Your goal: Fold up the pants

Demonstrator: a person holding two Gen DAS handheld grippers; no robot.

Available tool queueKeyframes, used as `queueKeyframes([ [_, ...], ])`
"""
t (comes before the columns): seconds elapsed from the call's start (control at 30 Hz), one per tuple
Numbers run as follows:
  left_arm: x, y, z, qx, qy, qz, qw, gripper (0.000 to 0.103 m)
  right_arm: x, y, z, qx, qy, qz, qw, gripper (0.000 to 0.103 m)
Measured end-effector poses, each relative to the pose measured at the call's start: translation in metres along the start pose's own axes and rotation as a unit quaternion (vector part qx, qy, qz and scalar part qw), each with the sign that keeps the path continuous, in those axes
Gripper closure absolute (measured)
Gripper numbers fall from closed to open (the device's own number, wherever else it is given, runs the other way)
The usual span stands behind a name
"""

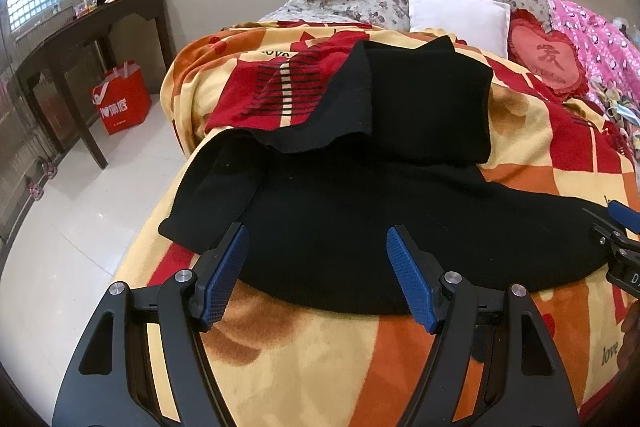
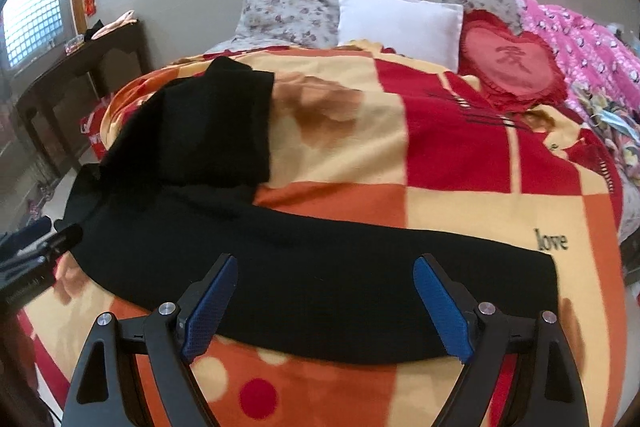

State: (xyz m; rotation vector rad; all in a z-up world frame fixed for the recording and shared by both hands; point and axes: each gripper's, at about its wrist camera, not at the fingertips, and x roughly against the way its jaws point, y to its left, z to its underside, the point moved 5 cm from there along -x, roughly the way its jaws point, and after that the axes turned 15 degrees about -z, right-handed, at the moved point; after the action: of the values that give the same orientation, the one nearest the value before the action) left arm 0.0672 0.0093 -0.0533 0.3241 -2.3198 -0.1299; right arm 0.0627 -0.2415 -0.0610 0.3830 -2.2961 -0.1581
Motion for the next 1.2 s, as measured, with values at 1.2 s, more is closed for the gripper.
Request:
queueKeyframes([
  [1.2, -0.055, -0.015, -0.038, 0.019, 0.055, 0.021, 0.9981, 0.031, -0.085, 0.014, -0.099, 0.029, 0.003, -0.042, 0.999, 0.017],
])
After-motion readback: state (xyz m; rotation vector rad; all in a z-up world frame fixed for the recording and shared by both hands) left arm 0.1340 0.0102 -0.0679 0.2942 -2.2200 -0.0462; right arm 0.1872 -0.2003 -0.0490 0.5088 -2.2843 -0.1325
